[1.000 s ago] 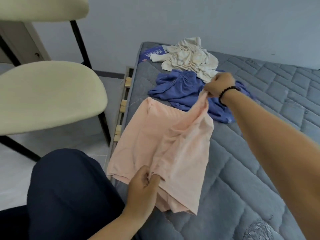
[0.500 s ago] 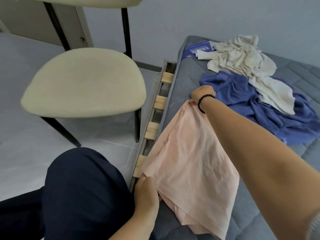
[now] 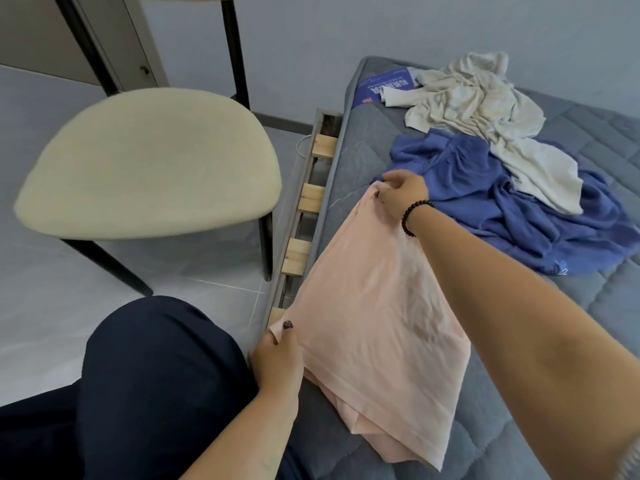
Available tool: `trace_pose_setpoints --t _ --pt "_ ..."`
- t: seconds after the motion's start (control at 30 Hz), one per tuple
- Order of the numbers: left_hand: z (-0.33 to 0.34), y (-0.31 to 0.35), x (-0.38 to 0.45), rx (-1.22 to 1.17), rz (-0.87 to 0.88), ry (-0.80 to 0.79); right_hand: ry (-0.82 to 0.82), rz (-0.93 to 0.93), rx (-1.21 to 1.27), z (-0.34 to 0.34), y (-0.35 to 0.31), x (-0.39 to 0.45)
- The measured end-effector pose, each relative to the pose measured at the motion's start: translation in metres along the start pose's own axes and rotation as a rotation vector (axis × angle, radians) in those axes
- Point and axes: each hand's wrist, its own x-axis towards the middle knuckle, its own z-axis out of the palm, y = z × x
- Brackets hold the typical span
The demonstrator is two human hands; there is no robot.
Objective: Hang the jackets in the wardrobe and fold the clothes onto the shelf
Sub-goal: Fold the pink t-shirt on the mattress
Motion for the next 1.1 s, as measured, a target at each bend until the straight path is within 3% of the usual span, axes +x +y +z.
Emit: trace_pose_setpoints --t 0.13,0.23,0.47,0.67,0.8,0.97,1.1 --pt "0.006 0.000 0.011 -0.019 -0.025 -0.020 -0.151 -0.172 -0.069 0.000 0.004 -0.040" --pt "0.008 0.006 0.015 0.013 0.024 -0.063 -0.184 -0.304 -0.323 -0.003 0.018 -0.078" --pt "0.003 0.011 0.017 0.137 0.116 0.007 -0.265 -0.335 -0.778 0.000 0.088 -0.198" --pt "-0.009 0.009 0.019 0.245 0.271 0.045 -0.186 -0.305 -0.846 -0.013 0.131 -0.264" --pt "-0.015 0.010 0.019 0.251 0.233 -0.045 -0.035 -0.112 -0.609 -0.023 0.147 -0.300" --pt "-0.020 0.010 0.004 0.411 0.267 -0.194 0.215 0.139 0.111 -0.035 0.135 -0.328" --pt "-0.024 0.012 -0.001 0.411 0.261 -0.154 0.180 0.363 0.227 -0.057 0.134 -0.316"
